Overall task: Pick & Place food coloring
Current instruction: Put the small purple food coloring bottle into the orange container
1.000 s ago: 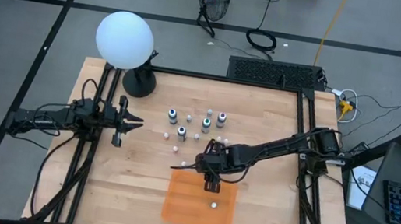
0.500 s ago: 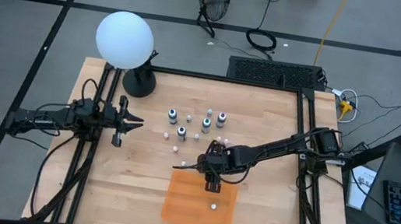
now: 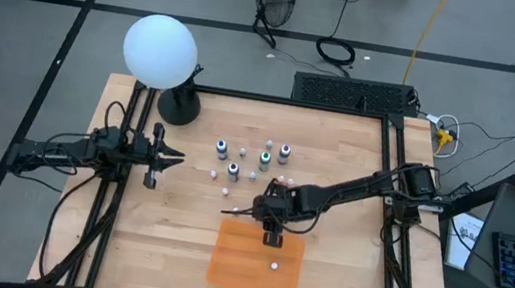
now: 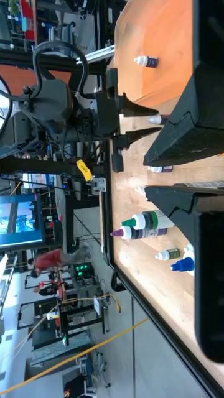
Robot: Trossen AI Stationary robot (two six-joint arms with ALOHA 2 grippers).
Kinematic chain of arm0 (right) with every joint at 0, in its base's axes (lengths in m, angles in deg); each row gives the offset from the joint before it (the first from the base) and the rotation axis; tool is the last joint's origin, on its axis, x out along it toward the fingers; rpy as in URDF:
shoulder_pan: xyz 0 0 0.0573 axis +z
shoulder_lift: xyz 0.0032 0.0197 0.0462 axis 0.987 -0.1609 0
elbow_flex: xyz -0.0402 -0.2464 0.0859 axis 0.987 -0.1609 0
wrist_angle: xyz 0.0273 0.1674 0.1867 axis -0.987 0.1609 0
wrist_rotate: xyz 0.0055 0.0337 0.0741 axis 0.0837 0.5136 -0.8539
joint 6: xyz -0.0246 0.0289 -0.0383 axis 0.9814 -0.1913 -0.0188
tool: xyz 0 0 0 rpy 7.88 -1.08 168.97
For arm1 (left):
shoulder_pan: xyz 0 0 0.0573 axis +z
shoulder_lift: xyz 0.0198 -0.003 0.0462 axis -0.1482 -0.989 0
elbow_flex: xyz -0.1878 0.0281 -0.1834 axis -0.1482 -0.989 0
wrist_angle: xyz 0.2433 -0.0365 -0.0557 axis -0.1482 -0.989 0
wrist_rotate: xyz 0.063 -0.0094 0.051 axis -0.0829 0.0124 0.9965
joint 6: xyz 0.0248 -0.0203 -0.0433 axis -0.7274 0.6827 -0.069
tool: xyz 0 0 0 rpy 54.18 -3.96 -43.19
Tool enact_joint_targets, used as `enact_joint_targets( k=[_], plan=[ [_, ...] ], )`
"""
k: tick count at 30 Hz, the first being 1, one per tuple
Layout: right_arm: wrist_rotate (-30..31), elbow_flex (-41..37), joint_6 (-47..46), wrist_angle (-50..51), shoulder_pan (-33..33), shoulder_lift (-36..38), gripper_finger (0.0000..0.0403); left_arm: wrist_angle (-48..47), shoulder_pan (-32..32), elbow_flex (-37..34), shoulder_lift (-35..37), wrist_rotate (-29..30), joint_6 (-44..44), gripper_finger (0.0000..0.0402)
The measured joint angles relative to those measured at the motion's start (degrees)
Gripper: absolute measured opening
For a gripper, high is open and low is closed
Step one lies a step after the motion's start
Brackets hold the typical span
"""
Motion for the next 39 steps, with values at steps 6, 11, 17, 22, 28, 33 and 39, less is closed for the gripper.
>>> enact_joint_targets(
  k=[6, 11, 17, 22, 28, 33, 39],
  plan=[
    [-1.36, 0.0, 0.44, -0.07, -0.68, 0.0, 0.0046, 0.0, -0.01, 0.01, 0.0, 0.0, 0.0, 0.0067],
    [-1.3, 0.0, 2.83, -0.07, -0.67, 0.0, 0.0044, 0.0, 0.0, 0.0, 0.0, 0.0, 0.02, 0.0067],
    [-0.66, -0.03, 3.26, 0.26, -0.67, 0.74, 0.0044, 0.0, -0.01, 0.01, 0.0, 0.0, 0.02, 0.0067],
    [2.39, -0.04, 3.3, 0.17, -0.6, 4.45, 0.0044, 0.0, -0.01, 0.01, 0.0, 0.0, 0.02, 0.0067],
    [6.31, -0.02, 3.1, 0.43, 1.15, 10.57, 0.0044, 0.0, -0.02, 0.0, 0.0, 0.0, 0.02, 0.0067],
    [8.15, -0.02, 0.44, 0.0, 5.96, 15.36, 0.0044, -0.02, -0.01, 0.01, 0.0, 0.0, 0.02, 0.0067],
    [8.01, -0.02, -4.99, 0.23, 14.43, 17.18, 0.0044, -0.02, -0.01, 0.0, 0.01, 0.0, 0.02, 0.0067]
  ],
)
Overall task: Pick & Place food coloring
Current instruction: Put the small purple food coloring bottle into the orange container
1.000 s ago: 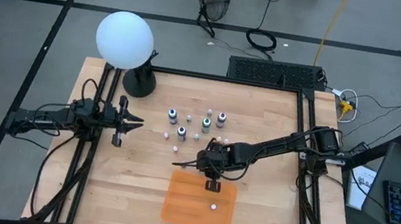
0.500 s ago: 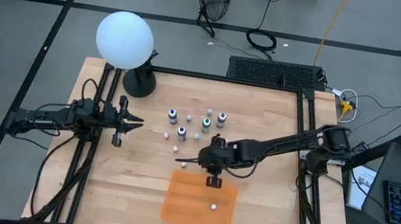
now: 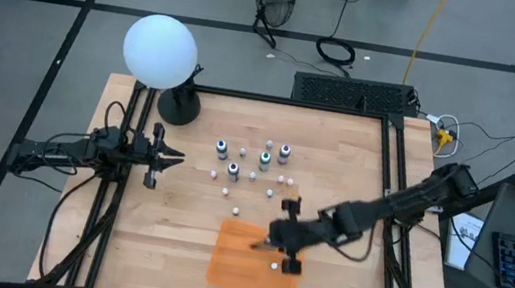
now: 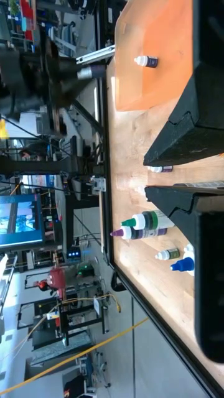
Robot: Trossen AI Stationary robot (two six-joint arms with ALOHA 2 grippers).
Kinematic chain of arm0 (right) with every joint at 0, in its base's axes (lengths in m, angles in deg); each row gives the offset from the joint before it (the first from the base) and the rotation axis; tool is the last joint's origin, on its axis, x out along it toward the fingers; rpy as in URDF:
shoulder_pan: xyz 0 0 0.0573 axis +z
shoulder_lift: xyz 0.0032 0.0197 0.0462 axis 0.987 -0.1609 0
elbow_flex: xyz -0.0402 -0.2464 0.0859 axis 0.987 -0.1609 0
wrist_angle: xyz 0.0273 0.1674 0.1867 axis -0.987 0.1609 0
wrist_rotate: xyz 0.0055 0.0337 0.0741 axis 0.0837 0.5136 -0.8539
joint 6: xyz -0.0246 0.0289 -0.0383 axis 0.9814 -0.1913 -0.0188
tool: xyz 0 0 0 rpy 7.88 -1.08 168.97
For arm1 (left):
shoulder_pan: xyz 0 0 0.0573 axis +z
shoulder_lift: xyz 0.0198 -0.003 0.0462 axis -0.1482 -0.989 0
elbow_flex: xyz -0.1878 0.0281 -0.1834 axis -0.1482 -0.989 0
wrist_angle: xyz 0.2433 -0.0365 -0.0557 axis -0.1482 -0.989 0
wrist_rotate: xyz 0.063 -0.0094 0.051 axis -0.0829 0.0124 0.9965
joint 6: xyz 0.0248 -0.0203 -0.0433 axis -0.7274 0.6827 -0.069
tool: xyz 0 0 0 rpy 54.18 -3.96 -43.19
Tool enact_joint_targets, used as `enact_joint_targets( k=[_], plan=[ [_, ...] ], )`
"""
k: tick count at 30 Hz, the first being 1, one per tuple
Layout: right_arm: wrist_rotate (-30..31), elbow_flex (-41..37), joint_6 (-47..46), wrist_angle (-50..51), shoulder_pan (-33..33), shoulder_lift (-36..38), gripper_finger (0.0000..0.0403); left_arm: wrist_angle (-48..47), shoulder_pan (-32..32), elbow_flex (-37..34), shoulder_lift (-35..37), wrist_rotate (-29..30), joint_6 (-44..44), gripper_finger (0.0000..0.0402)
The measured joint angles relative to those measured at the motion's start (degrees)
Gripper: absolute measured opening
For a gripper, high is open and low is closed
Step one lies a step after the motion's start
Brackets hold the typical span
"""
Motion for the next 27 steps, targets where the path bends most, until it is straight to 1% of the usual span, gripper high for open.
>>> enact_joint_targets(
  k=[4, 8, 13, 18, 23, 27],
  plan=[
    [0.13, 0.02, -5.11, 2.11, 4.39, -1.95, 0.0044, 0.02, 0.0, 0.0, -0.01, 0.0, 0.0, 0.0067],
    [1.57, 0.0, -9.36, 5.27, 6.26, -5.28, 0.0044, -0.01, -0.01, 0.0, -0.01, 0.0, -0.01, 0.0067],
    [0.97, 0.0, -10.21, 6.07, 6.39, -10.65, 0.0044, -0.05, -0.01, 0.0, -0.01, 0.0, -0.01, 0.0067],
    [-2.63, 0.0, -10.44, 6.89, 5.45, -14.78, 0.0044, -0.07, -0.01, 0.0, -0.01, 0.0, -0.02, 0.0067],
    [-4.0, 0.26, -10.42, 6.69, 4.79, -16.74, 0.0044, -0.09, 0.0, 0.0, -0.01, 0.0, 0.0, 0.0067],
    [-4.3, 0.26, -11.64, 6.5, 4.66, -16.78, 0.0044, -0.09, 0.0, 0.0, -0.01, -0.01, -0.01, 0.0067]
  ],
)
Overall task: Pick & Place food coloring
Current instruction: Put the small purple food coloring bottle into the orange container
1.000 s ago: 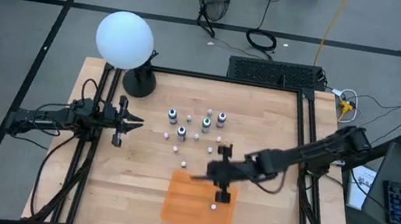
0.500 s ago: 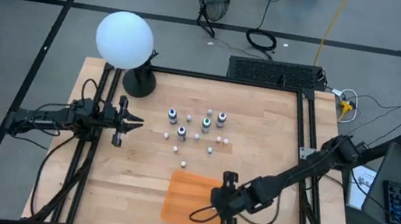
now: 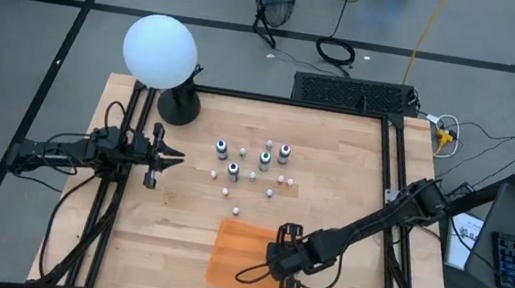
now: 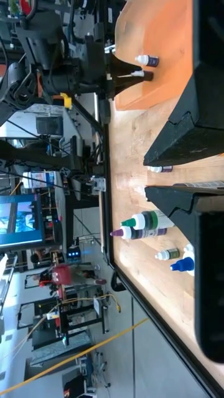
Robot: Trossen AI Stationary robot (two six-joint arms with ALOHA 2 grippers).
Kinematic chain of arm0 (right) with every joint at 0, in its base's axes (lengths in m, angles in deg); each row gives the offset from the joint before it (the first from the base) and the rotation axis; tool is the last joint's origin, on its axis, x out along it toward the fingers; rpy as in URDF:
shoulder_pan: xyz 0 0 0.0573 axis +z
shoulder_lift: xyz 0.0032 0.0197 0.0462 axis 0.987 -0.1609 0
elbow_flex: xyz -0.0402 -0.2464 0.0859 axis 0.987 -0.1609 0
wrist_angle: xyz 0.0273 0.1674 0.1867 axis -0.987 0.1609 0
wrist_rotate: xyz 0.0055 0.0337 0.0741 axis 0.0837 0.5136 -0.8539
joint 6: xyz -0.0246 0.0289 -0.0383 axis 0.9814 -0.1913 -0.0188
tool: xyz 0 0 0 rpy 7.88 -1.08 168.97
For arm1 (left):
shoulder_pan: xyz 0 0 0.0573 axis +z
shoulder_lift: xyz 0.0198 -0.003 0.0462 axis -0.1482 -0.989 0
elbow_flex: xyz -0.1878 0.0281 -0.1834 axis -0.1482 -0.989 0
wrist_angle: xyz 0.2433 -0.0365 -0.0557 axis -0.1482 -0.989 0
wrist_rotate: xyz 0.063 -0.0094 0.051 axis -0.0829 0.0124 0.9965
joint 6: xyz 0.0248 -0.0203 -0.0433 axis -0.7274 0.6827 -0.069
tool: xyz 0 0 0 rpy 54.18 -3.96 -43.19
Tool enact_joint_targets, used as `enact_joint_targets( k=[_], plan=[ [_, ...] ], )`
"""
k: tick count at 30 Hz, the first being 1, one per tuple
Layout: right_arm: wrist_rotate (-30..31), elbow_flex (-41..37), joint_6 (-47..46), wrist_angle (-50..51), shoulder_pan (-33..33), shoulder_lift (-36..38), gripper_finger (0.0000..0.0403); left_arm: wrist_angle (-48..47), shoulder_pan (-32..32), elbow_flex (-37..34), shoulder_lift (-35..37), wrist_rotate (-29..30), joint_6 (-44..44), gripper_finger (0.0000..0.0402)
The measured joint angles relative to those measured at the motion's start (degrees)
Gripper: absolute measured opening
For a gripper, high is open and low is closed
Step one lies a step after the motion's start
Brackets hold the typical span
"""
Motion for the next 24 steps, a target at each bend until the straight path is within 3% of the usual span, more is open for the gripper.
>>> enact_joint_targets(
  k=[9, 19, 24],
  plan=[
    [-0.27, -0.37, -4.39, 0.6, 0.02, 2.57, 0.0133, 0.0, -0.02, 0.0, 0.0, 0.01, 0.01, 0.0067],
    [0.13, -0.37, -3.25, -1.8, -0.35, 7.24, 0.0114, -0.02, -0.02, 0.0, 0.0, 0.0, -0.02, 0.0067],
    [5.54, -0.29, 3.98, -9.0, -2.35, 11.32, 0.0111, 0.07, -0.02, 0.0, 0.0, -0.03, 0.01, 0.0067]
  ],
)
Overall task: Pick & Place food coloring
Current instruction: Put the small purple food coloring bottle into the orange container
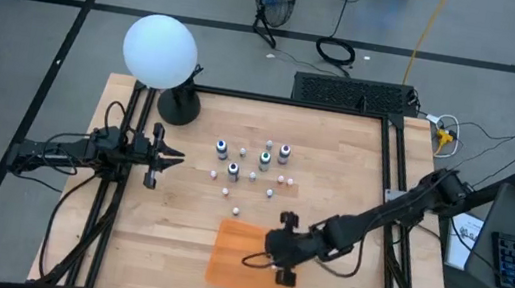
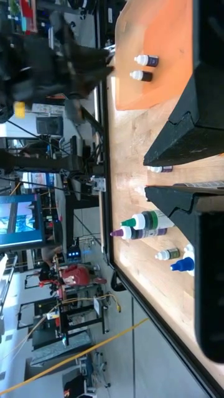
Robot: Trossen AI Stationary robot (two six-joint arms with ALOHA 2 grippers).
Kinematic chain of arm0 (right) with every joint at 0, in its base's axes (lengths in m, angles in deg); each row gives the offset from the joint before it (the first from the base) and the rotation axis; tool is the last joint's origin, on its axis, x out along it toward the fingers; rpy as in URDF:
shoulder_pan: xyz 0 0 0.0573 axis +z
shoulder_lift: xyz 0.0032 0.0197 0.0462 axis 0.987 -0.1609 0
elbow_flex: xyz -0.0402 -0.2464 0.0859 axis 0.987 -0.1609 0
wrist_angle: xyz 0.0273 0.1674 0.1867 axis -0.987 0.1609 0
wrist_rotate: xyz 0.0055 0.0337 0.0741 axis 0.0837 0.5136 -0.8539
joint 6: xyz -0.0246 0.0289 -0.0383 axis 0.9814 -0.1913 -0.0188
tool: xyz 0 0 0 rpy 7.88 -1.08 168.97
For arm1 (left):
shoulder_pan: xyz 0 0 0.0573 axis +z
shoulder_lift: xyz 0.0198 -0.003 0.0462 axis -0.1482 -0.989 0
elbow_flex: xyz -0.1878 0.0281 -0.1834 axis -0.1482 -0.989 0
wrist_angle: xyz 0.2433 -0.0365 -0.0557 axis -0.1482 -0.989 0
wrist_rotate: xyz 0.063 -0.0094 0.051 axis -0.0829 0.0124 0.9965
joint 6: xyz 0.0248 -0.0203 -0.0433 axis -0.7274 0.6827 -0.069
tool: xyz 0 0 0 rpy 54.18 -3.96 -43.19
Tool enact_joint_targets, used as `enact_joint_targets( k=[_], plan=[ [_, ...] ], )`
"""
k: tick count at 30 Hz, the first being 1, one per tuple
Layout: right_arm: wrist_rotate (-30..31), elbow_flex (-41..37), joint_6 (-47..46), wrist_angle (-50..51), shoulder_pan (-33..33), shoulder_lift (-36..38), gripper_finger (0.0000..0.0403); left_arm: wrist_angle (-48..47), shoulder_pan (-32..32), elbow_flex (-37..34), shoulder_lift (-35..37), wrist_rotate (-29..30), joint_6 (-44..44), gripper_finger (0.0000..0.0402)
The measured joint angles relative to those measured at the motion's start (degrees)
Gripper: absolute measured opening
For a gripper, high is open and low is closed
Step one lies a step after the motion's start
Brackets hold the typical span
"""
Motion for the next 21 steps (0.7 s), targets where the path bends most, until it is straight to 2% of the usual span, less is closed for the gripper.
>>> enact_joint_targets(
  k=[3, 6, 10, 15, 21],
  plan=[
    [2.83, 0.01, 5.89, -4.91, -2.86, 1.95, 0.0115, -0.02, 0.01, 0.01, 0.02, 0.02, 0.0, 0.0067],
    [2.92, 0.05, 10.82, -8.18, -7.36, 3.27, 0.0126, -0.02, 0.0, 0.0, 0.02, 0.02, 0.0, 0.0067],
    [-2.47, 2.0, 14.02, -7.41, -13.94, 2.42, 0.0155, -0.05, 0.0, 0.02, 0.01, 0.02, -0.02, 0.0067],
    [-4.56, 9.84, 18.25, -0.8, -18.9, -2.45, 0.0193, -0.04, 0.02, 0.0, 0.0, 0.02, -0.02, 0.0067],
    [-4.43, 20.38, 25.03, 5.24, -19.71, -12.17, 0.0196, -0.02, 0.01, 0.0, 0.0, 0.0, 0.0, 0.0067]
  ],
)
